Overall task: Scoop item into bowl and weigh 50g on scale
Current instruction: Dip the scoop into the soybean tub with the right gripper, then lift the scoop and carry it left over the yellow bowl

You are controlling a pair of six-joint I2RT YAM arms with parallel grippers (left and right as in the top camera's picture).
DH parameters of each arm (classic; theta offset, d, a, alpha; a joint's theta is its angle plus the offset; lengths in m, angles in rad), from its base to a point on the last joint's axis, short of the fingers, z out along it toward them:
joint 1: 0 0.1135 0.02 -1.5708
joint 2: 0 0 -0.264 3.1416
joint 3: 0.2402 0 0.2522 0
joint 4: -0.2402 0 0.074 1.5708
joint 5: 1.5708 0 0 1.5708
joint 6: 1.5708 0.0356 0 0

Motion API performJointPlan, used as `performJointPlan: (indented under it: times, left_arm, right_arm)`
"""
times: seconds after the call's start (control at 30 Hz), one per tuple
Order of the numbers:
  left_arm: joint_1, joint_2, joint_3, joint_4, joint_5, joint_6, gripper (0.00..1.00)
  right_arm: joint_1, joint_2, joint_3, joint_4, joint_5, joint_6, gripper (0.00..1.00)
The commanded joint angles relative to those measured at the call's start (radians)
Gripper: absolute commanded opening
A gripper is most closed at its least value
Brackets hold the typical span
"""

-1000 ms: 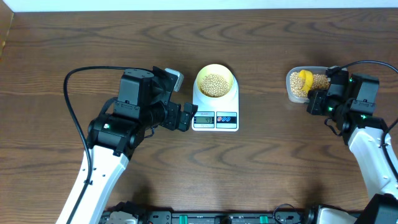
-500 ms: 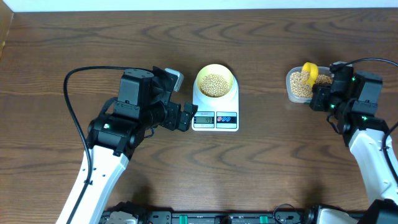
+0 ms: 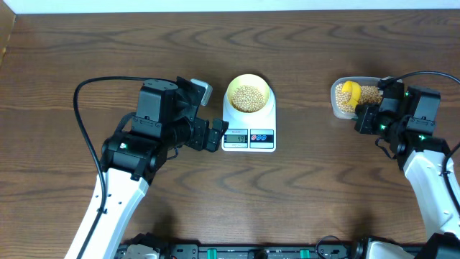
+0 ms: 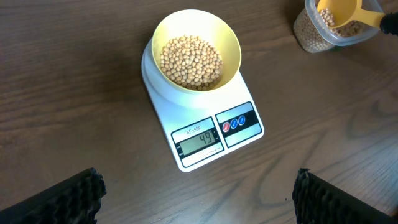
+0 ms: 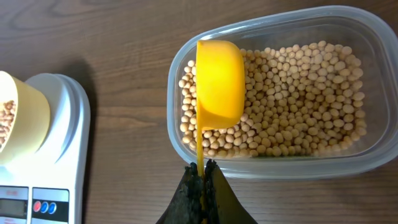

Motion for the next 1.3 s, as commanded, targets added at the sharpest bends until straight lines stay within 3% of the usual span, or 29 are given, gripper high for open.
performJointPlan:
  times: [0.0,0.4,0.7,0.93,1.27]
  left_arm:
    - [-0.002,0.003,-0.002,0.001,0.009,0.01,0.99]
    - [-0.002,0.003,-0.002,0.001,0.009,0.01,0.99]
    - [-0.002,0.003,-0.002,0.001,0.009,0.01,0.99]
    - [-0.002,0.003,-0.002,0.001,0.009,0.01,0.99]
    - [-0.002,0.003,-0.002,0.001,0.009,0.01,0.99]
  right_arm:
    - [0.0,-0.018,0.001,0.004,-0.024,0.033,0.01]
    - [-0.072,-0.018,0.001,0.041,-0.029,0.185,0.01]
    - [-0.185,-0.018,0.001,0.074,-0.29,0.281,0.01]
    - [-0.192,-0.018,0.001,0.137,-0.526,0.302,0.01]
    - [-0.146,-0.018,0.001,0.269,-0.563,0.598,0.03]
